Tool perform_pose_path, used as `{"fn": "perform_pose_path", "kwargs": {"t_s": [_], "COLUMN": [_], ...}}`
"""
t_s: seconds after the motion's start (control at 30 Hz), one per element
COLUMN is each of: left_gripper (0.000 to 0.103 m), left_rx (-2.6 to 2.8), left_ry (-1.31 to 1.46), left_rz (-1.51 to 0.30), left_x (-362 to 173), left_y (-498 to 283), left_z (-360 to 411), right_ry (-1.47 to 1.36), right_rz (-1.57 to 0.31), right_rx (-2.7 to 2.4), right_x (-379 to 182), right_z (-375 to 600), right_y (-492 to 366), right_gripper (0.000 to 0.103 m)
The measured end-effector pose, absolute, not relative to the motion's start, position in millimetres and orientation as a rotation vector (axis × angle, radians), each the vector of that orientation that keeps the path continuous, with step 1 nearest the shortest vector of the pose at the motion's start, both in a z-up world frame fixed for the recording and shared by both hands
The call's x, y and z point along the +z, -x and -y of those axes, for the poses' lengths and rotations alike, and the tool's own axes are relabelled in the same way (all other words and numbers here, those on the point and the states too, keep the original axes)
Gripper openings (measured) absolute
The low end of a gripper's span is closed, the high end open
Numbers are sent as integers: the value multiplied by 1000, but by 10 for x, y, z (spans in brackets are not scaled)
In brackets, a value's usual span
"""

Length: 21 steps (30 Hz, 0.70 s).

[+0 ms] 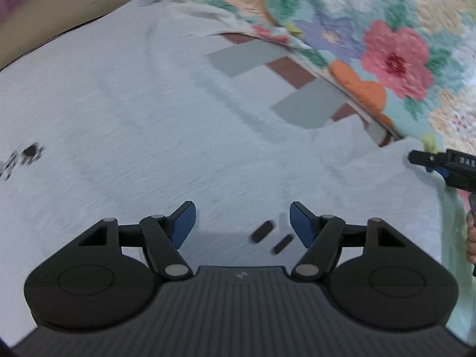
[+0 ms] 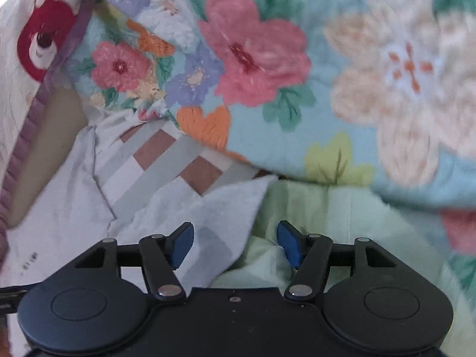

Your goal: Fold clothes

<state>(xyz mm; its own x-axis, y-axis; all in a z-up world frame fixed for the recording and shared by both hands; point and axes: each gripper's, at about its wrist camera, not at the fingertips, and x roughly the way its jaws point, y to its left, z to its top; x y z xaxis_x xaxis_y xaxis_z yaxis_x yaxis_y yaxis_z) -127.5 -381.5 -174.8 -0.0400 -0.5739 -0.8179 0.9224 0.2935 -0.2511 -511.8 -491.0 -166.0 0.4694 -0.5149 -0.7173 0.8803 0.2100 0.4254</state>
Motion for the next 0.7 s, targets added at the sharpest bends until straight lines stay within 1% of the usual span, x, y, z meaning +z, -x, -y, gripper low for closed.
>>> {"fn": "perform_pose_path", "kwargs": {"t_s": [0.03,0.1,0.27,0.33,0.37,0.43,0.47,0.53,0.6,0.67,0.7], "left_gripper": [68,68,68,68,68,69,69,69,69,69,69], "left_rx": [-1273,-1273,-1235,-1218,-1210,-1197,-1195,-1196,-1206,-1214,-1215], "left_ry": [-431,-408,-393,-399,-406,-422,-428,-433,-425,-418,-415], "left_rz": [-1027,-1051,-1069,-1070,-1071,-1073,-1073,-1073,-1074,-1075,-1075], "left_x": [-1745,-1761,-1833,-1857,-1876,-1913,-1925,-1934,-1927,-1920,-1917], "left_y": [1290,1301,1338,1362,1375,1402,1413,1432,1444,1455,1460], "left_z": [3859,3936,4005,3985,3975,3960,3959,3961,3955,3947,3938], "right_ry": [-931,-843,-594,-494,-444,-342,-284,-186,-246,-357,-439], "right_rz": [-455,-496,-614,-658,-680,-722,-740,-765,-672,-569,-519], "right_rx": [-1022,-1020,-1005,-996,-991,-979,-968,-944,-893,-850,-836], "right_x": [-1662,-1641,-1581,-1557,-1545,-1521,-1518,-1493,-1415,-1372,-1379], "right_z": [4909,4871,4765,4722,4701,4659,4576,4433,4412,4458,4521], "right_y": [5140,5051,4795,4692,4641,4538,4502,4451,4523,4625,4688], "right_gripper": [68,72,72,61,51,29,11,10,9,10,19]}}
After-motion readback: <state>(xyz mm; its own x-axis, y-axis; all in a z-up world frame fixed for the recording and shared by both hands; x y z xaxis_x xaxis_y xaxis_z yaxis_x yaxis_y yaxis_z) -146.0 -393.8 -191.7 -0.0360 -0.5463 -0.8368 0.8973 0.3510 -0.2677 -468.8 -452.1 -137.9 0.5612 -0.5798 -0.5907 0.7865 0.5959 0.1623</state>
